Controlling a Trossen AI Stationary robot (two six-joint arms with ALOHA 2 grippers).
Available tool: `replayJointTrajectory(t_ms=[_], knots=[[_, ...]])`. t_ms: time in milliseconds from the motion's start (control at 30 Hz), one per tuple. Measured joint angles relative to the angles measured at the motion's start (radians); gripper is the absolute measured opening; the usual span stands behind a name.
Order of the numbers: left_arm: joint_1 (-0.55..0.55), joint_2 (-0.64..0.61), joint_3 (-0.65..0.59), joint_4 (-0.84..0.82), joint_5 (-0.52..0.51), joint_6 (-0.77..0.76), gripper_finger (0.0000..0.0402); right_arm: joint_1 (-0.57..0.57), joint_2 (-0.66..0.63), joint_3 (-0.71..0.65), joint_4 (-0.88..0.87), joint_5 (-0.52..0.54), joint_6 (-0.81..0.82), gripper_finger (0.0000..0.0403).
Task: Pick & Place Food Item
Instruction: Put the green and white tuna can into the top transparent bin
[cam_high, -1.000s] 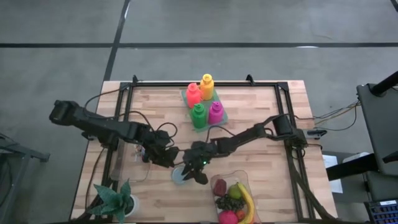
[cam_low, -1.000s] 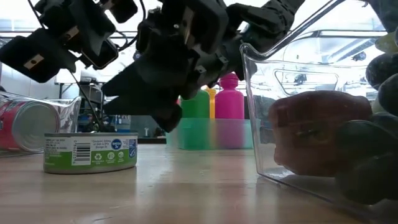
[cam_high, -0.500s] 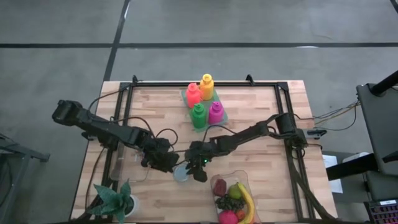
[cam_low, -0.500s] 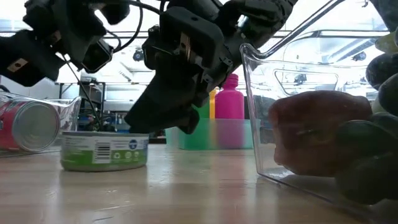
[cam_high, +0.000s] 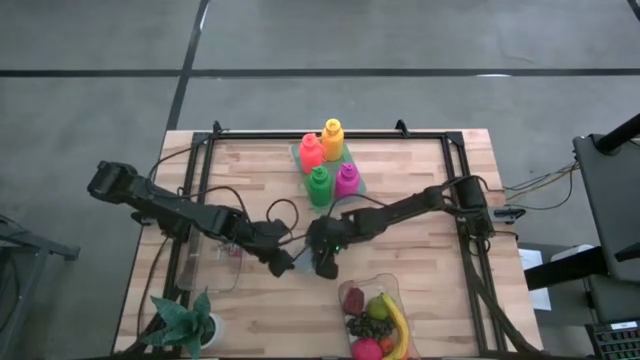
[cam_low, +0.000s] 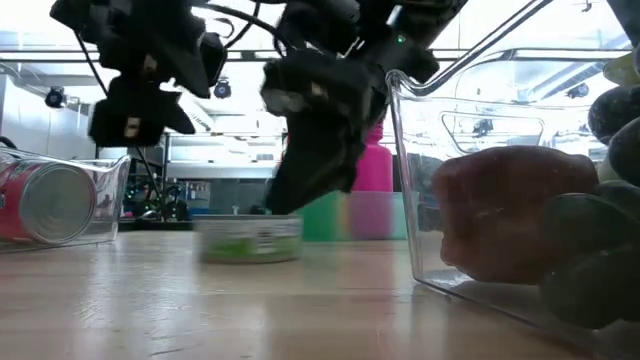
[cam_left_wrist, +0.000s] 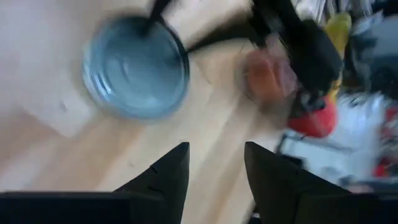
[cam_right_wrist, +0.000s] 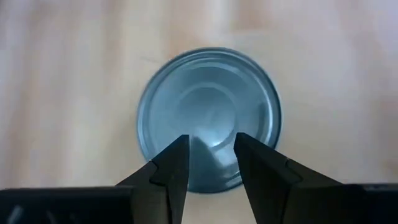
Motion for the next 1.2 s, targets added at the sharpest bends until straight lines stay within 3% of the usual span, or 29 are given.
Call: replayJointTrajectory(t_ms=[133,333,533,900,1200], knots=[[-0.002,0.003,0.0,-0.001,-0.08,0.207,0.0159,-0.016,-0.041,-0.004,-0.079,0.101,-0.05,0.0134],[-0.004,0.003,0.0,0.003,-0.228,0.37,0.0159,-0.018,-0.056,-0.006,-0.08,0.082,-0.057,0.0134],[-0.004,0.003,0.0,0.003,-0.253,0.458,0.0159,-0.017,-0.094,-0.006,-0.094,0.077,-0.026,0.0134],[0.001,0.002,0.002,0.019,-0.35,0.445,0.0159,-0.016,-0.168,-0.016,-0.086,0.116,-0.121,0.0134],[0.001,-0.002,0.023,0.203,-0.344,0.395,0.0159,-0.017,-0.215,-0.027,-0.077,0.09,-0.084,0.0134]])
